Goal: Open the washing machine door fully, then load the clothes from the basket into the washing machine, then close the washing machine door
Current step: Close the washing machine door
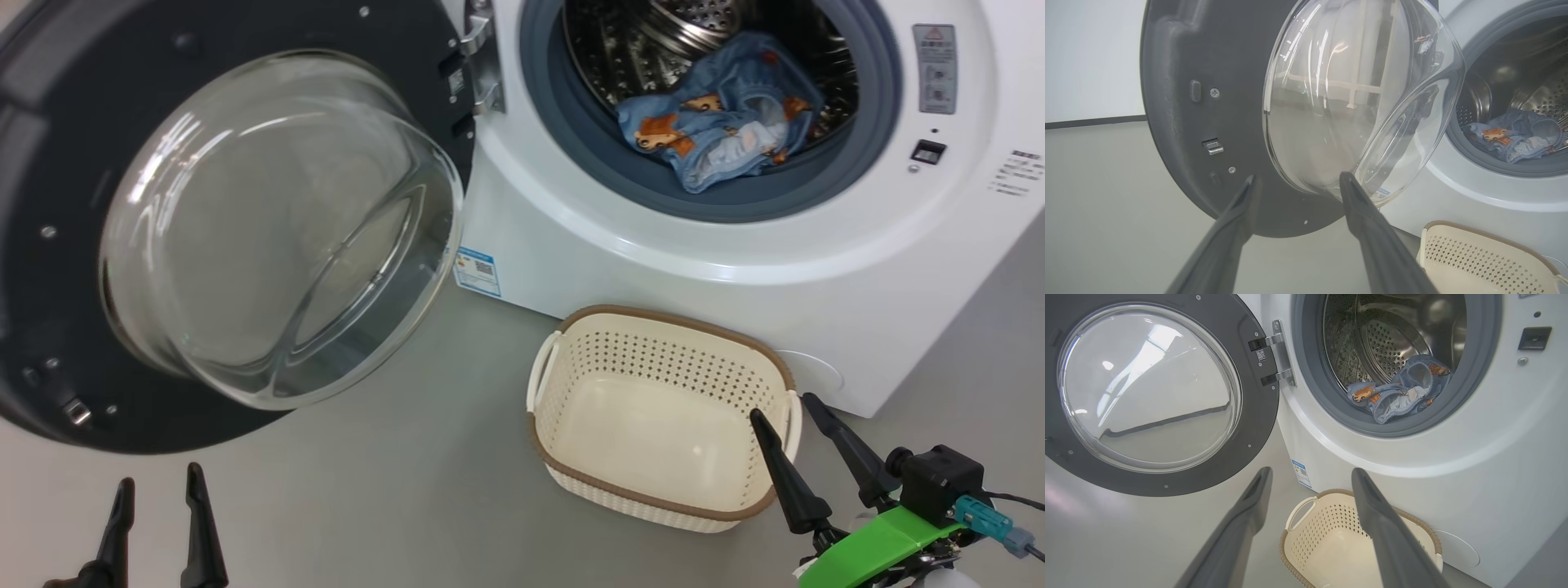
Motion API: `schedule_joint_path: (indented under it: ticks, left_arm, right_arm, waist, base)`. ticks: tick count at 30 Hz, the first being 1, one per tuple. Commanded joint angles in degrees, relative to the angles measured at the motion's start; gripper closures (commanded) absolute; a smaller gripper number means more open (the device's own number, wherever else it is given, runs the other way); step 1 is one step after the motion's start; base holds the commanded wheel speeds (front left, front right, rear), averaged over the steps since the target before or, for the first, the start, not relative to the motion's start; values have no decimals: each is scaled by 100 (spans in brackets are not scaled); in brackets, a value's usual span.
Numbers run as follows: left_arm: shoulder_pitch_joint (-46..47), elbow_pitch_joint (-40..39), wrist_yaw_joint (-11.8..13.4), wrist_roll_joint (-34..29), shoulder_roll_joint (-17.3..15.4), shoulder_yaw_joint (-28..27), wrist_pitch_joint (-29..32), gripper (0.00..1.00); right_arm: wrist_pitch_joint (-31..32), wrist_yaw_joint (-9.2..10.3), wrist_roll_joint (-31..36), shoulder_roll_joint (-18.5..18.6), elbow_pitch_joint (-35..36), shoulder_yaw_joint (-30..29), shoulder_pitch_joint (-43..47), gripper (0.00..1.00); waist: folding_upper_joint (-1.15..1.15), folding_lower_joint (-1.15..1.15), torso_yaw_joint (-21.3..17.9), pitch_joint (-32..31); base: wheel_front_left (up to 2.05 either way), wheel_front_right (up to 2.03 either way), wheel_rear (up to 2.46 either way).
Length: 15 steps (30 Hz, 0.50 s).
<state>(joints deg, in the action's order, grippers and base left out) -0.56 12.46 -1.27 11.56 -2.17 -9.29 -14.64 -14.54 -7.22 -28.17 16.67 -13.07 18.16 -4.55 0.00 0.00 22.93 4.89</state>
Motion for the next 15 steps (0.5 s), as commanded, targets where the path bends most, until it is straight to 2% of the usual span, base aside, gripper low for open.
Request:
schedule_joint_path:
  ticks: [1,15]
  left_arm:
    - [25,-198,41,33,-71,-173,-36,0]
    - [47,-300,78,156,-71,-245,-36,0]
  right_arm:
    - [-46,-26,-9,105,102,99,-201,0]
    - [-46,-26,-14,112,106,134,-210,0]
  waist:
    - [0,0,116,33]
    - [0,0,247,66]
  base:
    - [0,0,0]
    - [0,0,0]
